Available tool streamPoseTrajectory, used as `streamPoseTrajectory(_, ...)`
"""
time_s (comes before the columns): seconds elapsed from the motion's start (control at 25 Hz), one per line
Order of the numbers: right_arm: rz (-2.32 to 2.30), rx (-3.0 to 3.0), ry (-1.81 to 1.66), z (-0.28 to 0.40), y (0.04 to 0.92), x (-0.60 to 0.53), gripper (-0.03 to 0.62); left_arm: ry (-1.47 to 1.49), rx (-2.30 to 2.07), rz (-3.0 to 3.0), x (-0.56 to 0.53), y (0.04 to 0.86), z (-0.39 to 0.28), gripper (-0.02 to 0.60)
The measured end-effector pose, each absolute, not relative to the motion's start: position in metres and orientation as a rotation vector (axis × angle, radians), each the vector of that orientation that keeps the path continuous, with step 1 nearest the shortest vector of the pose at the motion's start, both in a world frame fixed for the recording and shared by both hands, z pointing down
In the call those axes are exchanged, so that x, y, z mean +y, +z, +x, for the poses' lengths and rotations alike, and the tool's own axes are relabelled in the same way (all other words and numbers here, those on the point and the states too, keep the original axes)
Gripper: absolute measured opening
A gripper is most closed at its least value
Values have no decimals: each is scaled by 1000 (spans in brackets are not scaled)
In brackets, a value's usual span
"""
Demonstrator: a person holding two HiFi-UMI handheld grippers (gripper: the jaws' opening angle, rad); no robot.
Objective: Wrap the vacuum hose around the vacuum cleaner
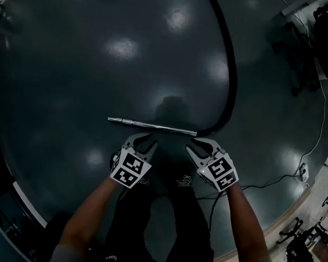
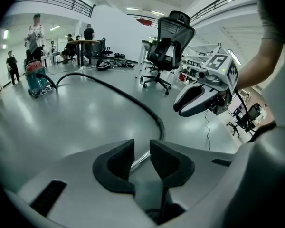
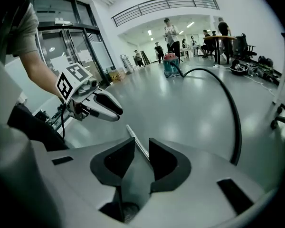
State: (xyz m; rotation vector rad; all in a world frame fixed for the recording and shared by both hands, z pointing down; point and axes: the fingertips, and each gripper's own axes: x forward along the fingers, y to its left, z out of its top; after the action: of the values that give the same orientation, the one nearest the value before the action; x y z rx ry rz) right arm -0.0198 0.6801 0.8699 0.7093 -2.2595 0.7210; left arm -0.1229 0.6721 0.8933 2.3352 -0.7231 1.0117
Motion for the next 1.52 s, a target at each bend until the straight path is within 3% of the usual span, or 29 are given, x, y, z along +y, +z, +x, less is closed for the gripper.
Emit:
streamPoseTrajectory(0.44, 466, -2153, 595, -22, 1093, 690, 173, 1178, -427, 2442, 673, 1091, -121, 212)
streamPoseTrajectory(0.76, 223, -2080, 409, -21, 1200, 695, 173, 1364, -142, 2468, 680, 1202, -112, 218)
streamPoseTrajectory(1.24, -31, -1993, 265, -11, 1252, 696, 173, 1509, 229, 2468, 684, 1249, -97, 218)
streamPoseTrajectory(1.52, -76, -2018, 449, -15, 1237, 691, 172, 1576, 315, 2492, 687, 1258, -92, 218)
